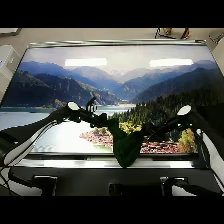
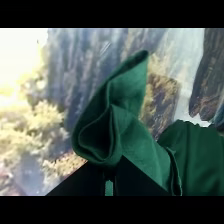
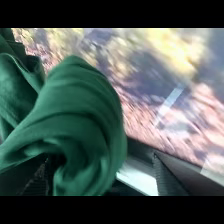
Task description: Fold the clothes and pants, and hang the long-sleeved shirts on hangers.
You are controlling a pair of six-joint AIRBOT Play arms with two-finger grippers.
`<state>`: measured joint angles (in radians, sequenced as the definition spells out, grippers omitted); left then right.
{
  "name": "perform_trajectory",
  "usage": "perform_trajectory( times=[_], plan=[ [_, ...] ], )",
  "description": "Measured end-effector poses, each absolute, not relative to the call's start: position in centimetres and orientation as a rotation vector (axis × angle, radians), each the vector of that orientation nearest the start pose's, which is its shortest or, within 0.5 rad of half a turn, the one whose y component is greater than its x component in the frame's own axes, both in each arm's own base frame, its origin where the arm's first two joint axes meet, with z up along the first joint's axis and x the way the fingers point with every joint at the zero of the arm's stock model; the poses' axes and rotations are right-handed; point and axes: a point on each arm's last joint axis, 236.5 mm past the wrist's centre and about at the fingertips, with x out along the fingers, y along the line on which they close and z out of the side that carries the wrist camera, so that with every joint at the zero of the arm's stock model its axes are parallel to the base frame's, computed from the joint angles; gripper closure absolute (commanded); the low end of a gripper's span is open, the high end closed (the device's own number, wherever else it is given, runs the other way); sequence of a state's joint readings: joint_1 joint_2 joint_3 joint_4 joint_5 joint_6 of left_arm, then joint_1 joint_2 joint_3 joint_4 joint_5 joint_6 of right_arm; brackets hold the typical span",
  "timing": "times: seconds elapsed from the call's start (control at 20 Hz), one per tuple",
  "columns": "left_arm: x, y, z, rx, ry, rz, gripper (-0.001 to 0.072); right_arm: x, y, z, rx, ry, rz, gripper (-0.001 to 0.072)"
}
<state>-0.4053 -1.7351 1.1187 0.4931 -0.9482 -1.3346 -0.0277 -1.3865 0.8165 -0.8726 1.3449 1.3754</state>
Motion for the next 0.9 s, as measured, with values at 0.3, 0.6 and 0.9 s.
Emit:
perform_trajectory(
  times=[0.3, 0.6, 0.9],
  plan=[
    [34.9, -32.6, -5.3, -0.683, 1.432, -0.714, 0.0685, 26.4, 17.3, -7.0, 0.548, 1.674, 0.497, 0.066],
    [41.6, -26.6, 12.8, -0.609, 0.913, -0.807, 0.0685, 37.9, 10.9, 9.0, 0.478, 1.116, 0.425, 0.0659],
    [38.2, -15.8, 34.1, -0.522, 0.337, -0.705, 0.0684, 36.2, 3.1, 30.8, 0.347, 0.533, 0.239, 0.0658]
  ],
)
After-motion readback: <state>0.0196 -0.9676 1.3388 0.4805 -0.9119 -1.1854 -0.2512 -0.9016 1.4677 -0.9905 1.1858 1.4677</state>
